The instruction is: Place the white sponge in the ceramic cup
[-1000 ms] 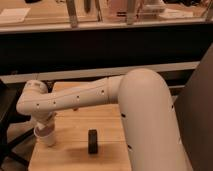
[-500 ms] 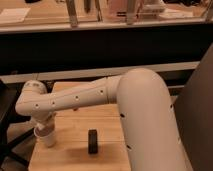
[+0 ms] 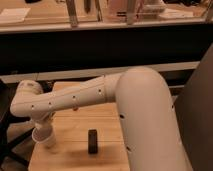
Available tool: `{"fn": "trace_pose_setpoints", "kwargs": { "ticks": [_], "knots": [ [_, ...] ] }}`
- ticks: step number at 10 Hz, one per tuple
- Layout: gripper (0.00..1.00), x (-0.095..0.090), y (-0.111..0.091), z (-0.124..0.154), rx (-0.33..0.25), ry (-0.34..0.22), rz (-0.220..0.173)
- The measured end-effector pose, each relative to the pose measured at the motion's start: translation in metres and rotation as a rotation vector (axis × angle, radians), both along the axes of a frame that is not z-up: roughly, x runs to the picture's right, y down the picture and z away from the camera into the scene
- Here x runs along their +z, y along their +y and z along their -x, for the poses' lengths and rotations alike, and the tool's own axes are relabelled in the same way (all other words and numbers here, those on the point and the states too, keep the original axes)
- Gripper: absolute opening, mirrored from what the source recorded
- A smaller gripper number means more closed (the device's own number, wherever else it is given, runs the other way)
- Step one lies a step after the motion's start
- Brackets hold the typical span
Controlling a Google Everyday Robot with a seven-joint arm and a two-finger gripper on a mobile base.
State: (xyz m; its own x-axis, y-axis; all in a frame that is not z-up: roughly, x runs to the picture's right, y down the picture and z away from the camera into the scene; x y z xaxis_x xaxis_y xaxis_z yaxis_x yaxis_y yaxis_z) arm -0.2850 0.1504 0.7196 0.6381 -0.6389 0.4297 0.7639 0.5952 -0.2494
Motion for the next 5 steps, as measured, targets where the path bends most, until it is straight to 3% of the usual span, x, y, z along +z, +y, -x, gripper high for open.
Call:
{"fn": "trace_pose_setpoints", "kwargs": {
  "ticks": [5],
  "knots": [
    [0.8, -0.015, 0.006, 0.016, -0.019, -0.033, 0.014]
  ]
}}
